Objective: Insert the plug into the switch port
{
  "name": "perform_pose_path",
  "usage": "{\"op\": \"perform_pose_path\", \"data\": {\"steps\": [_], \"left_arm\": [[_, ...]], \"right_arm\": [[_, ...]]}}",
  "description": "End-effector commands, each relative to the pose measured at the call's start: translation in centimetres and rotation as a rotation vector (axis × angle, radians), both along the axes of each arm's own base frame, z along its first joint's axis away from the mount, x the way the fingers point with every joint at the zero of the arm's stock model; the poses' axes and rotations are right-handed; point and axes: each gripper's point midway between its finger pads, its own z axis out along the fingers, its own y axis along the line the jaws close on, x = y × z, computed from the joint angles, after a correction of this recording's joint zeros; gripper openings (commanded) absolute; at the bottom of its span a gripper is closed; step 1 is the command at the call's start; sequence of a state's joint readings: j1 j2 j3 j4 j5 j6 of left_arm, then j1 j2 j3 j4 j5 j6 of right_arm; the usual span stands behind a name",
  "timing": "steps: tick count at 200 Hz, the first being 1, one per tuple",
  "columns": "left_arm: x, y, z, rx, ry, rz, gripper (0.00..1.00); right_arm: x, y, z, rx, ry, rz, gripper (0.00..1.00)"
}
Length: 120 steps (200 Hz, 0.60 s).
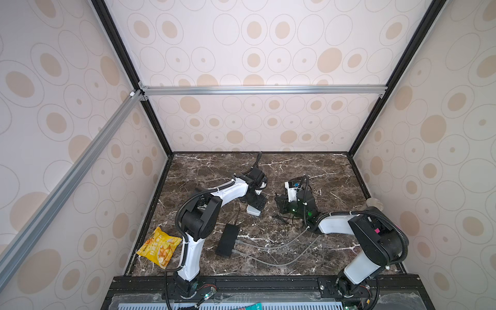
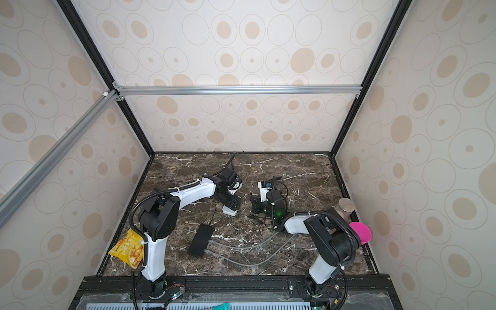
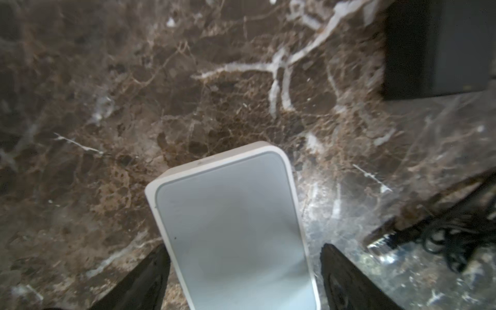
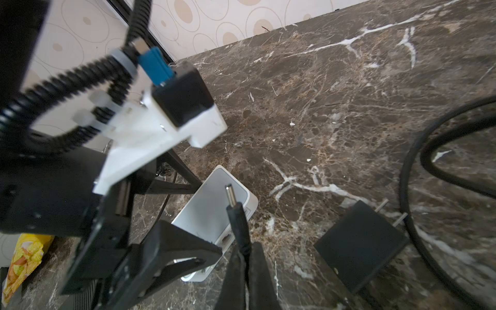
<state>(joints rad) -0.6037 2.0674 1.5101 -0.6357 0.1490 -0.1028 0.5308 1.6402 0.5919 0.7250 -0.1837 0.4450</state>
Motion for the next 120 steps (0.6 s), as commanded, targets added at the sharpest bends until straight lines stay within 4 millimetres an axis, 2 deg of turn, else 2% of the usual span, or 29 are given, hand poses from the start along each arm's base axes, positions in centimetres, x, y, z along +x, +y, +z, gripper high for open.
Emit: {"op": "perform_pose_path", "data": {"steps": [1,24,58,92,120], "left_arm": [[0.7,0.8,0.5,0.063,-0.025,0.038,0.88],[1.0,1.1,0.5,0.083,-0.037,0.042,0.86],[0.9,0.5,0.3,0.073,-0.031,-0.037,0.72],[0.8,-0.2,0.7,0.070,-0.052,-0.203,0.72],[0.4,-1.0,0.9,0.050,-0.047,-0.348,0.77]], "right_arm": [[0.2,0.6,1.0,0.016,-0.027,0.012,0.00],[0.2,0.6,1.0,0.016,-0.026,0.013,0.00],[0.2,0.7,1.0,0.017,-0.027,0.015,0.00],[0.2,0.7,1.0,0.018,-0.027,0.016,0.00],[0.2,0.7,1.0,0.017,-0.026,0.016,0.00]]}}
